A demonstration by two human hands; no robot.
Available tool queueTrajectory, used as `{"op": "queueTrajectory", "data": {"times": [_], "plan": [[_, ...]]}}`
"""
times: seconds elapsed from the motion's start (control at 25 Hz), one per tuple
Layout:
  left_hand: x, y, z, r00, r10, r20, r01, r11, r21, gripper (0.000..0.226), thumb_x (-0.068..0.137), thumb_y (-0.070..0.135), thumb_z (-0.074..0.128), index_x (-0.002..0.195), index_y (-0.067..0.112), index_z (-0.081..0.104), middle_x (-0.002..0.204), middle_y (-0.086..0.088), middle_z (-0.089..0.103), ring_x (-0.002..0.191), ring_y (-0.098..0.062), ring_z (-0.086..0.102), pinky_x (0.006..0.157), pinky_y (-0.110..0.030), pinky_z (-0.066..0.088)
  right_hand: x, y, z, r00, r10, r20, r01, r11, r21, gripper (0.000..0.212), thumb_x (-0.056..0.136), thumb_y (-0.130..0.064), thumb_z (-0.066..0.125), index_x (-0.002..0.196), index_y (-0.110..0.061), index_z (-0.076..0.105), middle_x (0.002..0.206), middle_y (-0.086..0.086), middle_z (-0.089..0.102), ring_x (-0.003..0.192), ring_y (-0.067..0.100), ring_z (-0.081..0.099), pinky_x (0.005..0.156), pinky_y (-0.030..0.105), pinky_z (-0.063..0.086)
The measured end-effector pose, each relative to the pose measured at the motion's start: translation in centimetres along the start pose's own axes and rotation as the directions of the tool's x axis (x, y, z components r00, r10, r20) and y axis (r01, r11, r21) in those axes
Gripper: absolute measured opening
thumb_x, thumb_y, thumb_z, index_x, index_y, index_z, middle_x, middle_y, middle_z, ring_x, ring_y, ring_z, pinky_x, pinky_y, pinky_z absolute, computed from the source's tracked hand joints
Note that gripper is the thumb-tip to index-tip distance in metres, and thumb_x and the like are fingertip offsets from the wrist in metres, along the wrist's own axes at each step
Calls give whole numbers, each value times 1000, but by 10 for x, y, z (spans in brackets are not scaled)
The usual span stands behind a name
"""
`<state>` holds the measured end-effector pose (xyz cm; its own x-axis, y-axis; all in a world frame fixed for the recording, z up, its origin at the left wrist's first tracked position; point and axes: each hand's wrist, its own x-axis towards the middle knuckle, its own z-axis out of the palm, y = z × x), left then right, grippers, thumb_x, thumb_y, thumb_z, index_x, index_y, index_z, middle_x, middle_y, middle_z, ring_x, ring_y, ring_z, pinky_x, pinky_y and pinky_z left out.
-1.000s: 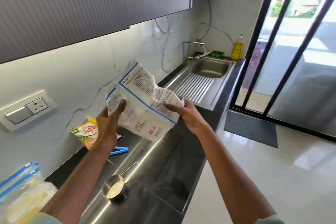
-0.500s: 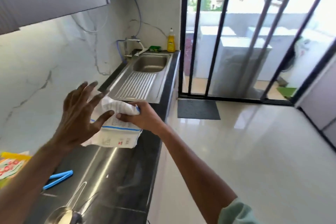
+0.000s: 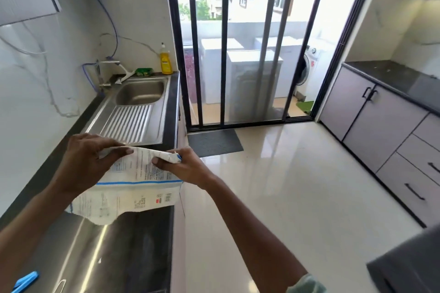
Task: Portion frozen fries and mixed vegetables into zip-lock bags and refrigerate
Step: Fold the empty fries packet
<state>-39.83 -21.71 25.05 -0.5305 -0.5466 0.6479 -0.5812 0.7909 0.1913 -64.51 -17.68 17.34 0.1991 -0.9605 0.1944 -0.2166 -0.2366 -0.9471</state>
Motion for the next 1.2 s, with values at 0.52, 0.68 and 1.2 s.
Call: {"op": "queueTrajectory", "data": {"times": [0.52,0.68,1.2], "plan": [[6,8,12,980,-48,194,30,995,94,46,85,71,58,83,30,77,72,15,71,75,-5,62,96,-35,33,-21,8,-16,972,-81,-222,57,992,-114,8,94,-24,78,89,-21,82,78,-11,77,63,4,69,58,23,51],[-12,4,14,956,-87,279,71,995,67,32,92,57,57,87,33,77,81,19,70,83,-1,57,102,-35,28,-26,8,-14,995,12,95,5,984,-180,12,98,-33,71,97,-23,77,95,-13,79,81,14,78,66,31,64],[-41,-17,9,953,-214,216,194,975,108,40,84,70,52,90,41,79,83,33,66,98,8,55,102,-35,30,-28,4,-13,942,106,320,-74,991,-108,26,104,-35,62,110,-16,78,109,-12,78,99,20,77,83,35,64]]}}
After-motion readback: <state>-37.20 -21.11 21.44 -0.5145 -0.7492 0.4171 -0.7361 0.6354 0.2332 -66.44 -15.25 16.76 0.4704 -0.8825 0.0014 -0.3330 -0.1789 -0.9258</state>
